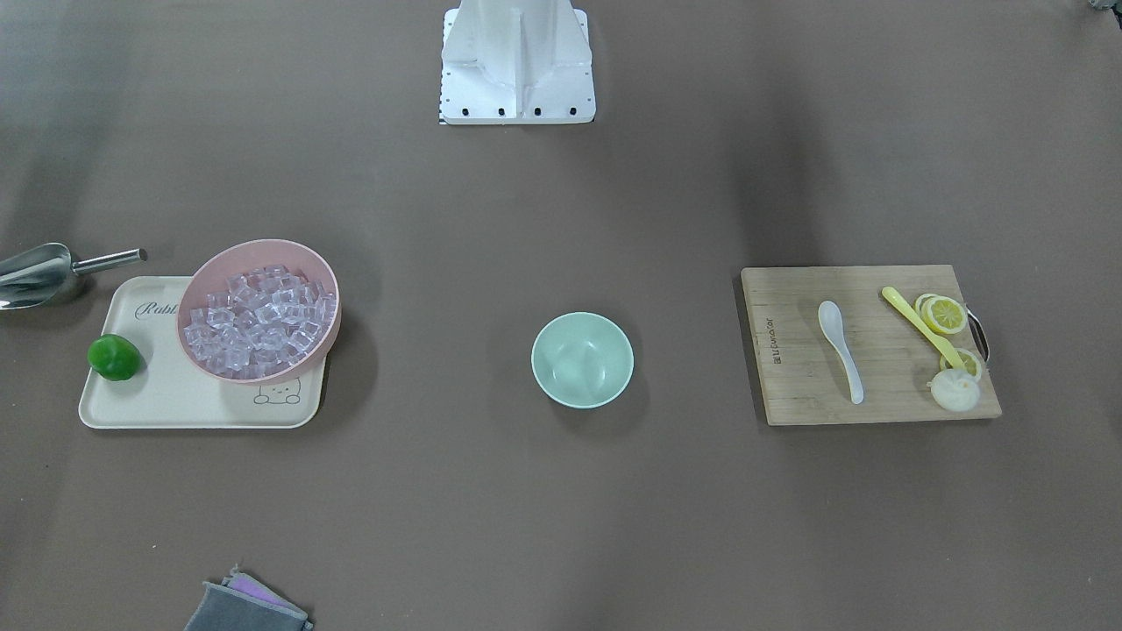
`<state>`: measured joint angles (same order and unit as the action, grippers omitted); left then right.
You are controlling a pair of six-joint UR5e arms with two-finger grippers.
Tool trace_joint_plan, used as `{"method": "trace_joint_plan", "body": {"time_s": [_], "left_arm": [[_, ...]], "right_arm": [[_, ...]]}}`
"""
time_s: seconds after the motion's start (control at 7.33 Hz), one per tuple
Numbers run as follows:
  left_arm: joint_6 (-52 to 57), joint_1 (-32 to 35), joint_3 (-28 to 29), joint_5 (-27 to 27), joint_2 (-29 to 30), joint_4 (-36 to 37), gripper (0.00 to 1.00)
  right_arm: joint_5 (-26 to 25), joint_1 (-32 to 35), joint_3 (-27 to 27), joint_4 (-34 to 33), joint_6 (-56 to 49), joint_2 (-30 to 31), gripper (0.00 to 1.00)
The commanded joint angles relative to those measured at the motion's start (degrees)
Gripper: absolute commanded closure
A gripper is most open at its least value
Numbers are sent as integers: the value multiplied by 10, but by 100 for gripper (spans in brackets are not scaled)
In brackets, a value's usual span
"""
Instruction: Put spoon and ice into bowl
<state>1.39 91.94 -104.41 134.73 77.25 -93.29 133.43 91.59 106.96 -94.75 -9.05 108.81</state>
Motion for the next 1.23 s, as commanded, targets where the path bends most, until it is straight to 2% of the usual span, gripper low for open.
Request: {"method": "trace_joint_plan", "body": {"time_s": [0.0,0.27,0.55,0.68,1.09], "left_arm": [[-1,0,-3,0,0,0,2],[0,-1,-18,2,1,-3,2],[0,-2,-35,0,11,-3,2],[-1,-2,-37,2,25,-14,2],[-2,-3,-36,11,41,-98,2]], "right_arm": [[2,0,0,0,0,-1,0],[3,0,1,0,0,-2,0],[44,0,22,1,2,-4,0],[39,0,59,20,0,-6,0],[40,1,64,173,14,-4,0]]}}
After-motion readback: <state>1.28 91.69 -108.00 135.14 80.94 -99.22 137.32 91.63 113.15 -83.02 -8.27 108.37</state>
